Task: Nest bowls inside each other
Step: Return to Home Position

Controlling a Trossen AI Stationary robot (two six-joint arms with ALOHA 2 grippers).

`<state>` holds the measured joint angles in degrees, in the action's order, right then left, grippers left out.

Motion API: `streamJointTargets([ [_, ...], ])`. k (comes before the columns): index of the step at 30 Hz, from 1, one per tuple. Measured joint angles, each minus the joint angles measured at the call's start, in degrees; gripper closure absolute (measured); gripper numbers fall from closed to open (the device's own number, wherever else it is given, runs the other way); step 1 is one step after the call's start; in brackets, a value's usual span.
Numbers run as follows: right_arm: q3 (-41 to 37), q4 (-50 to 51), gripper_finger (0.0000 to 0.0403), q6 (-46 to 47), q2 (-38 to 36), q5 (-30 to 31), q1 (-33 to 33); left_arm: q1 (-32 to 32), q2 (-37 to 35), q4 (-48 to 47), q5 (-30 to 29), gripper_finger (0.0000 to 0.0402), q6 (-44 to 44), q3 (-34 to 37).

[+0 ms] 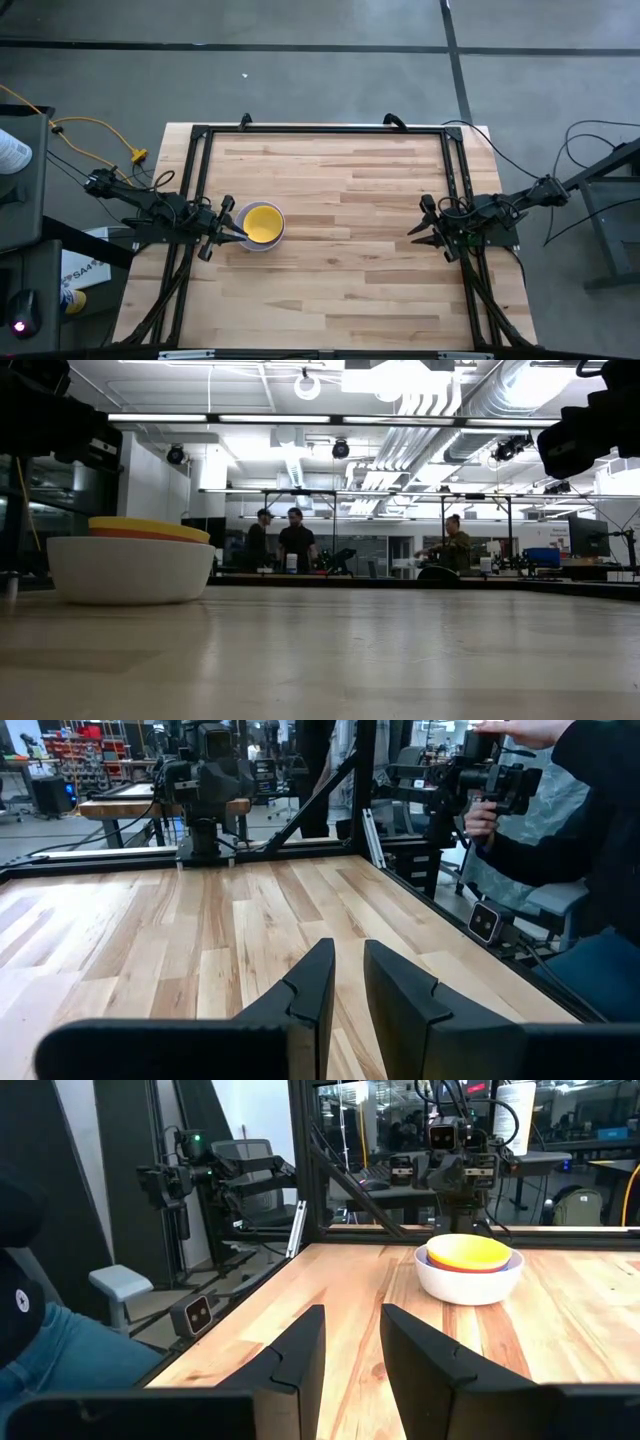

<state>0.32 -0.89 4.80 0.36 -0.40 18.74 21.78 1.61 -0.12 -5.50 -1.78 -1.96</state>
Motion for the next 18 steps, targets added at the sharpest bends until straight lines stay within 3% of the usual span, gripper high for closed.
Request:
streamJointTargets([
  [18,0.0,0.1,0.0309,0.0,0.9,0.0,0.0,0.0,0.0,0.0,0.0,0.0343,0.0,0.0],
])
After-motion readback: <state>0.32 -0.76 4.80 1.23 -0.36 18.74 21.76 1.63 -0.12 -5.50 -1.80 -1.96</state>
